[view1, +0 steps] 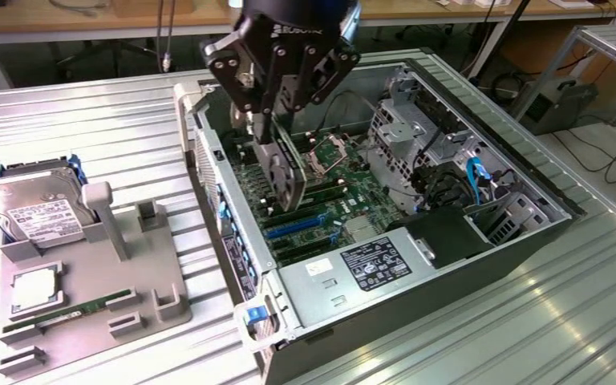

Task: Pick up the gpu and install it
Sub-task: 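Pick up the gpu and move the gpu toward the slot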

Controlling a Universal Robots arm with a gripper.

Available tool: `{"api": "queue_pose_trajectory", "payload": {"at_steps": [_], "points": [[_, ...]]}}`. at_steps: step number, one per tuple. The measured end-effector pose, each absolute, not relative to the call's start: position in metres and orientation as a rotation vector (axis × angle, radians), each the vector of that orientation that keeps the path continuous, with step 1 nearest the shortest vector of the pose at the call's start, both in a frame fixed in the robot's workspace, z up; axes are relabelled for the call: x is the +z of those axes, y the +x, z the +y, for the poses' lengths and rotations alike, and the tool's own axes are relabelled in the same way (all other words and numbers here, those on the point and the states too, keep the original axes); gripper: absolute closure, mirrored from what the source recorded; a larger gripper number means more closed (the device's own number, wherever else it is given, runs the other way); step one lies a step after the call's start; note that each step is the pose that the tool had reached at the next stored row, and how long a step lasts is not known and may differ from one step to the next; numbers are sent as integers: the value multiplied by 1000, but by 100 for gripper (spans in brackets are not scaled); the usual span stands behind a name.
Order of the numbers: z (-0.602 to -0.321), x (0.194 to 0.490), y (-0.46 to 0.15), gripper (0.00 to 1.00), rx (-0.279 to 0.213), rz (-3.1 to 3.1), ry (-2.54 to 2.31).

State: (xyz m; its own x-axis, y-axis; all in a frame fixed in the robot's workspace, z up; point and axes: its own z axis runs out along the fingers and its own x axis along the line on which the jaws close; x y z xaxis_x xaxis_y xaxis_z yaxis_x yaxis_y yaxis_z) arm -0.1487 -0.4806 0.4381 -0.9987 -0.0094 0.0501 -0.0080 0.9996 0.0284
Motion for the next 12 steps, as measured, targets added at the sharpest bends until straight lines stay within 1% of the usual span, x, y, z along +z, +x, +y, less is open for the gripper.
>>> {"api": "queue_pose_trajectory", "payload": {"at_steps": [12], "points": [[-476,408,-73,74,-27,-3091,13]]}}
